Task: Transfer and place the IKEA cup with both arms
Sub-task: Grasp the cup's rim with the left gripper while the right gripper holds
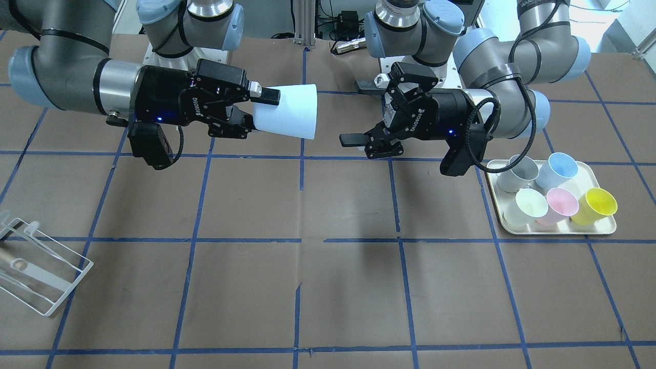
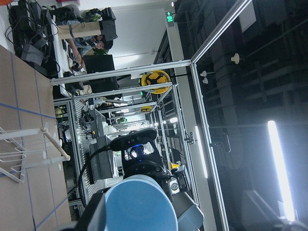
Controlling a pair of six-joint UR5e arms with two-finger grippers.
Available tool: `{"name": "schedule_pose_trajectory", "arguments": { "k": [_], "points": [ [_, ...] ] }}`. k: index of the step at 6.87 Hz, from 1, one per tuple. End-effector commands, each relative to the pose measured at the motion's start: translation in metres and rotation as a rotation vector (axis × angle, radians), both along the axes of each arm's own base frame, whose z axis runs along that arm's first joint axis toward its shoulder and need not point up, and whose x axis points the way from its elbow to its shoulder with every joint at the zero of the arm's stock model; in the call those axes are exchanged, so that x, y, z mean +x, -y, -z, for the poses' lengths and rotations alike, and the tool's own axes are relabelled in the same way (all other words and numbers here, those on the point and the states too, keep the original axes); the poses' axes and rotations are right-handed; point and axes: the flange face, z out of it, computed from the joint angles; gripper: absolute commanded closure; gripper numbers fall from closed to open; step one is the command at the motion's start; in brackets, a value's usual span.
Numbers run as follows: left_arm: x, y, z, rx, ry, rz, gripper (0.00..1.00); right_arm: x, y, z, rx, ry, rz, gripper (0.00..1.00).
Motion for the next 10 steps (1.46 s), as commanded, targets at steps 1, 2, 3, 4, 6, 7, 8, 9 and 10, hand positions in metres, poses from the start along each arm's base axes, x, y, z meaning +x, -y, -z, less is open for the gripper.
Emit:
{"name": "schedule_pose_trajectory", "arguments": {
  "k": [1,2,3,4,6,7,8,9,10],
  "points": [
    [-0.013,-0.008,-0.003,0.001,-0.004,0.028,0.01,0.003,-0.001,0.004,0.019,0.006,-0.003,0.81],
    [-0.031,-0.019,-0.009,0.020,-0.007,0.067,0.01,0.003,-0.001,0.004,0.034,0.007,-0.002,0.81],
    [-0.036,-0.023,-0.006,0.034,-0.008,0.078,0.01,0.003,-0.001,0.004,0.039,0.006,-0.002,0.81],
    [-0.036,-0.022,-0.003,0.040,-0.011,0.079,0.07,0.003,-0.001,0.004,0.039,0.006,-0.002,0.81],
    [-0.036,-0.024,-0.012,0.022,-0.007,0.080,0.76,0.003,-0.001,0.005,0.041,0.006,-0.002,0.81],
    [-0.036,-0.025,-0.013,0.016,-0.006,0.079,0.91,0.003,-0.001,0.006,0.042,0.006,-0.002,0.81],
    [-0.036,-0.025,-0.015,0.011,-0.004,0.079,1.00,0.003,-0.001,0.006,0.042,0.006,-0.002,0.78],
    [-0.037,-0.025,-0.016,0.009,-0.002,0.079,1.00,0.003,-0.001,0.006,0.042,0.006,-0.002,0.66],
    [-0.037,-0.026,-0.017,0.007,0.000,0.079,1.00,0.003,-0.001,0.006,0.048,0.006,-0.001,0.01]
  ]
}}
